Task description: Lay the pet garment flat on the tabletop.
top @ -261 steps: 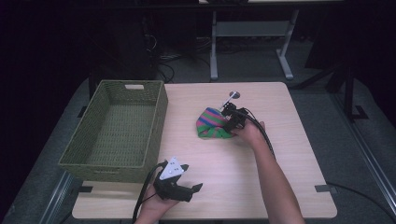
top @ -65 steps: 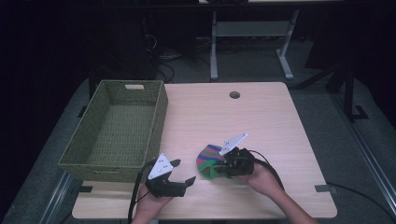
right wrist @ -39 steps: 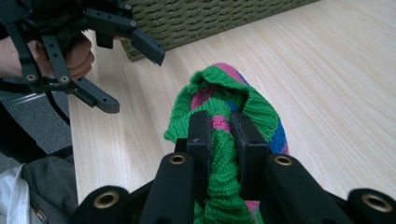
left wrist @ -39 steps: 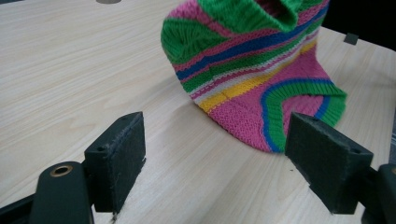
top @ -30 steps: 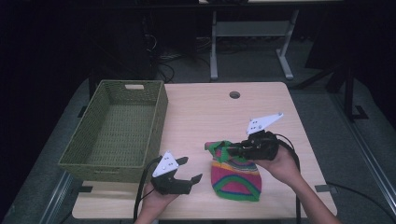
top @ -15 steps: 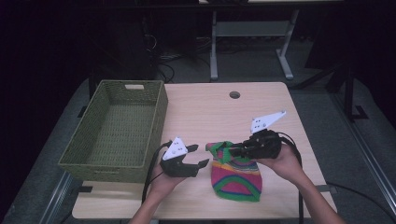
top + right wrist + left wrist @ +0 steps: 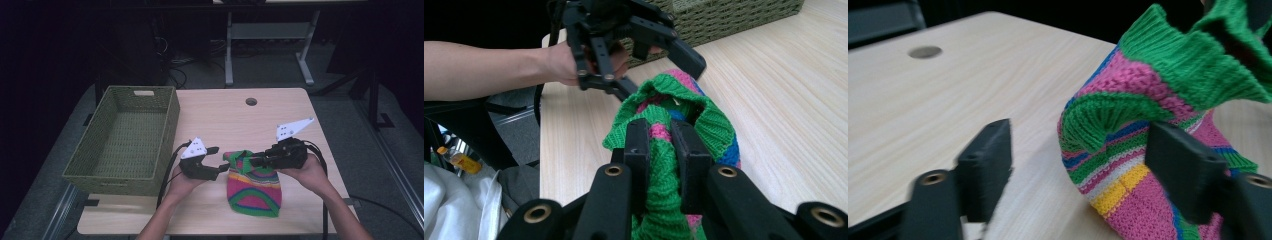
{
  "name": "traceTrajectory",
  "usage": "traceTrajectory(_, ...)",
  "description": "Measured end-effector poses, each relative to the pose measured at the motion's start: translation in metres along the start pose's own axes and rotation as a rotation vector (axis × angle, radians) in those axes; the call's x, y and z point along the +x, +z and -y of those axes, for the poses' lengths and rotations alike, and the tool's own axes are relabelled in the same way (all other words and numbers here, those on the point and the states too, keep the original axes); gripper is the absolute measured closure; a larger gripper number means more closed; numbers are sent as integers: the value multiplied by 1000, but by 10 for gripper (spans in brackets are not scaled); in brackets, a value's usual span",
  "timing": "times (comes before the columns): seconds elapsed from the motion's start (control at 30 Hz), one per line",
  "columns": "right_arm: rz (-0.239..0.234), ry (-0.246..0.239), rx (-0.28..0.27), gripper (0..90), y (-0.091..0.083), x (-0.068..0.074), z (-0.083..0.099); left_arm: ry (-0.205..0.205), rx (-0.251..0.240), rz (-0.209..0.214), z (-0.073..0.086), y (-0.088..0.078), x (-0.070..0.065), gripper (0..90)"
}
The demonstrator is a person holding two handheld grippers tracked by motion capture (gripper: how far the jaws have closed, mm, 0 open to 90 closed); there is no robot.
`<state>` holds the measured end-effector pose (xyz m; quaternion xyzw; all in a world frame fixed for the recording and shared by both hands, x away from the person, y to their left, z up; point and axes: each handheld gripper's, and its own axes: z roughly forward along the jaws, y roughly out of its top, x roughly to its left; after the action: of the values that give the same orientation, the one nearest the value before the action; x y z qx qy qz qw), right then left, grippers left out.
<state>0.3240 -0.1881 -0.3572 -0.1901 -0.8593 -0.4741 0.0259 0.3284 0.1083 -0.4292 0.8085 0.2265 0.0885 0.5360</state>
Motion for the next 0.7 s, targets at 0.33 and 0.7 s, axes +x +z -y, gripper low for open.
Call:
traceTrajectory(0.33,1,18,7,783,3,-5,8,48,-38,70,-3,2,-5,801)
traceTrajectory(0.7,39,34,-40,774,-8,-10,13,59,-53,65,-11,-12,-6,853)
